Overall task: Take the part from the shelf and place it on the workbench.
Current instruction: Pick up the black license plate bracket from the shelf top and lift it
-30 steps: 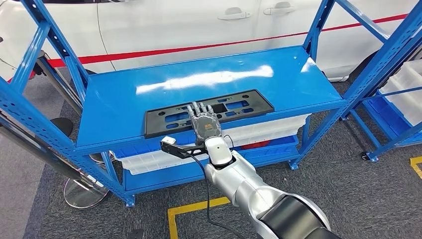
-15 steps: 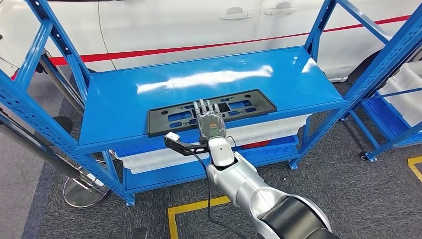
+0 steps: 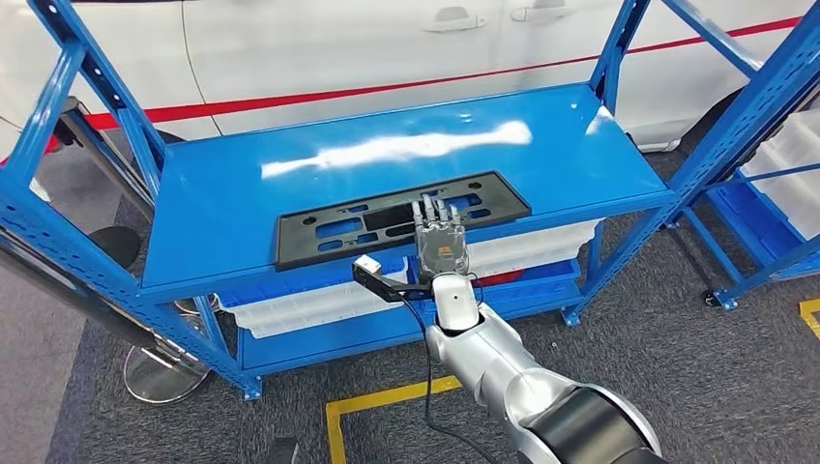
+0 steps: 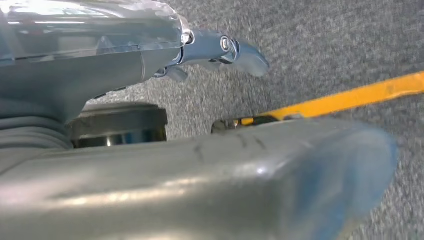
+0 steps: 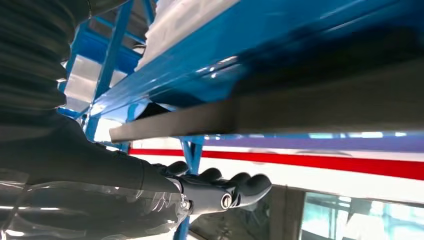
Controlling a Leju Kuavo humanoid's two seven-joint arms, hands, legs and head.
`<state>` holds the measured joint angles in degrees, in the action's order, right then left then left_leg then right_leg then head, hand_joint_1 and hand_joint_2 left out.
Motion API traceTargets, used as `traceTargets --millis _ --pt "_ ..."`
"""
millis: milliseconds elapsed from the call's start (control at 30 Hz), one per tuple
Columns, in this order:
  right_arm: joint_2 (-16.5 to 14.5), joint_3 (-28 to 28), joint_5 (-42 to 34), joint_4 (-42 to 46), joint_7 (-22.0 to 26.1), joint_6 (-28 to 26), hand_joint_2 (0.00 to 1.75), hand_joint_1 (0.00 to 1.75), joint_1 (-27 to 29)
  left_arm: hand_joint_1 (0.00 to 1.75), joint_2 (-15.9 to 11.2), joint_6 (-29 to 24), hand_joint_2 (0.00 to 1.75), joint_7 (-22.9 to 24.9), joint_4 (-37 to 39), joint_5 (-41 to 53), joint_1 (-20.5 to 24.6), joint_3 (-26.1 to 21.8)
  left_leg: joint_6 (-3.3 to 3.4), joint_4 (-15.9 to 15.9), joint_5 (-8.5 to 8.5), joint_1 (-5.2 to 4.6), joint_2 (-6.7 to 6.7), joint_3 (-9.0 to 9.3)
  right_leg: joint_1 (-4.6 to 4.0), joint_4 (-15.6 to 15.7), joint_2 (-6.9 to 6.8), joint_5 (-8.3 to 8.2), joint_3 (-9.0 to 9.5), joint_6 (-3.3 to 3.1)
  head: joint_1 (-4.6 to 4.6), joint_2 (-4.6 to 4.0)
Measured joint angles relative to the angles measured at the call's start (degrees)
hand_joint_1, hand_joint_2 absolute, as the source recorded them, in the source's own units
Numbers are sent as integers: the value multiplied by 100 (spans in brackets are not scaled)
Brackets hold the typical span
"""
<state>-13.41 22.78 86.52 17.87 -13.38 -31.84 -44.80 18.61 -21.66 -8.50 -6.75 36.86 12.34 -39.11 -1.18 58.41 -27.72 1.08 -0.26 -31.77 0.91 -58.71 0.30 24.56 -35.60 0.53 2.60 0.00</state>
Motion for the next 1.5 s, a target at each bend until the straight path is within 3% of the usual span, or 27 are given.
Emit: traceTargets --millis 67,133,200,233,267,333,367,500,567,667,700,733,767,833,867,900,967,1033,1100,1167,1200,1233,1267,1333,1367,1433,1500 --pt "28 -40 2 19 -22 -28 175 0 -1 0 -2 43 0 18 0 -33 1 74 -43 334 -183 10 7 -141 27 29 -3 12 51 -76 0 0" --pt "53 -84 3 27 -32 -48 175 0 12 0 -5 68 0 44 0 -81 -2 148 -62 1084 -485 13 9 -536 19 29 -7 42 81 -124 1 0" --pt "82 -117 4 27 -32 -56 175 0 55 0 -9 74 0 60 0 -125 -7 218 -67 1652 -577 14 9 -906 3 23 -4 74 110 -142 1 0" --pt "96 -130 5 27 -30 -59 175 0 75 0 -11 73 0 62 -1 -142 -10 246 -60 1633 -451 14 9 -954 -1 19 3 95 135 -139 1 0" --pt "106 -144 7 30 -26 -61 175 0 90 0 -13 73 0 65 -1 -167 -12 274 -46 1374 -217 14 9 -883 -3 14 11 122 172 -130 1 0" --pt "116 -179 11 35 -8 -69 175 0 97 0 -15 72 0 70 -2 -209 -18 318 -3 601 248 3 14 -592 -14 3 25 182 237 -91 0 0" --pt "119 -192 13 37 3 -77 175 0 94 0 -15 70 0 74 -3 -229 -19 333 25 309 352 -9 12 -474 -23 -5 32 201 246 -66 0 0" --pt "125 -219 22 45 40 -101 175 0 102 0 -9 61 0 97 -5 -306 -30 367 144 75 330 -32 -8 -383 -25 6 22 229 234 61 0 0" --pt "127 -235 33 61 64 -105 175 0 89 0 -3 57 0 98 -8 -349 -31 402 224 21 331 -14 -8 -328 -14 -255 8 391 131 115 -1 0" --pt "138 -249 49 71 75 -107 175 0 102 0 -1 56 0 98 -10 -386 -27 454 291 4 306 -18 -7 -287 -13 -1342 1 817 -465 155 -2 0" --pt "144 -250 54 71 75 -107 175 0 120 0 -1 55 0 98 -11 -387 -28 461 300 5 296 -24 -12 -278 -13 -1586 1 843 -634 159 -2 0" --pt "150 -251 57 71 75 -107 175 0 133 0 -1 55 0 98 -13 -388 -29 466 304 7 283 -29 -19 -264 -13 -1620 1 754 -704 153 -2 0" --pt "154 -252 60 71 75 -107 175 0 139 0 -1 55 0 98 -13 -388 -30 471 302 9 267 -34 -27 -241 -15 -1413 1 552 -650 137 -2 0" --pt "156 -254 64 72 78 -108 175 0 134 0 -1 55 0 98 -13 -388 -30 486 283 10 225 -50 -36 -182 -33 -619 2 82 -316 73 -2 0" --pt "156 -254 68 72 81 -108 175 0 129 0 0 55 0 98 -13 -388 -29 491 264 15 204 -63 -38 -165 -49 -274 3 -52 -162 43 -2 0" --pt "156 -254 72 73 85 -109 175 0 126 0 0 55 0 99 -14 -388 -29 495 244 15 188 -73 -37 -157 -65 -67 5 -102 -71 20 -3 0" --pt "158 -256 77 73 89 -110 175 0 123 0 -1 56 0 103 -15 -390 -28 497 188 -2 173 -81 -34 -149 -83 37 9 -76 -33 -13 -4 0" --pt "156 -258 78 84 92 -113 175 0 119 0 -5 53 0 105 -19 -395 -27 500 132 37 108 -82 -26 -145 -43 93 6 -84 19 -62 -2 0" --pt "149 -260 89 94 115 -119 175 0 104 0 -10 37 0 109 -24 -438 -27 516 83 449 -133 -76 -16 -314 -2 154 -5 -92 85 -112 2 0" --pt "145 -261 110 95 150 -126 175 87 98 0 -12 13 0 119 -28 -524 -31 560 36 1204 -451 -51 -12 -699 -8 157 -14 -78 102 -140 4 0" --pt "142 -262 124 95 167 -127 175 131 104 0 -14 -4 0 128 -31 -569 -35 592 14 1496 -521 -36 -11 -870 -9 153 -17 -68 107 -142 4 0" --pt "137 -263 134 95 185 -127 175 175 109 0 -15 -23 0 137 -34 -606 -41 628 -6 1607 -484 -22 -9 -959 -8 147 -16 -57 112 -138 4 0" --pt "128 -267 143 95 212 -122 175 175 112 0 -16 -41 0 145 -37 -633 -46 667 -22 1486 -332 -6 -7 -935 -4 136 -10 -42 122 -125 4 0" --pt "98 -278 146 92 286 -97 175 175 127 0 -18 -68 0 156 -42 -674 -54 740 -36 756 106 27 8 -633 5 102 7 3 147 -82 4 0" --pt "81 -283 144 89 324 -73 175 175 136 0 -17 -78 0 156 -43 -691 -56 770 -26 400 248 28 13 -476 -1 71 21 26 144 -52 4 0" --pt "53 -290 142 82 372 -19 175 175 154 0 -14 -106 0 156 -45 -727 -60 816 27 83 313 12 13 -347 -16 40 47 37 114 17 1 0" --pt "40 -292 141 77 390 31 175 175 164 0 -10 -132 0 150 -47 -764 -65 857 110 68 321 -6 8 -359 -12 48 59 23 89 86 -2 0"
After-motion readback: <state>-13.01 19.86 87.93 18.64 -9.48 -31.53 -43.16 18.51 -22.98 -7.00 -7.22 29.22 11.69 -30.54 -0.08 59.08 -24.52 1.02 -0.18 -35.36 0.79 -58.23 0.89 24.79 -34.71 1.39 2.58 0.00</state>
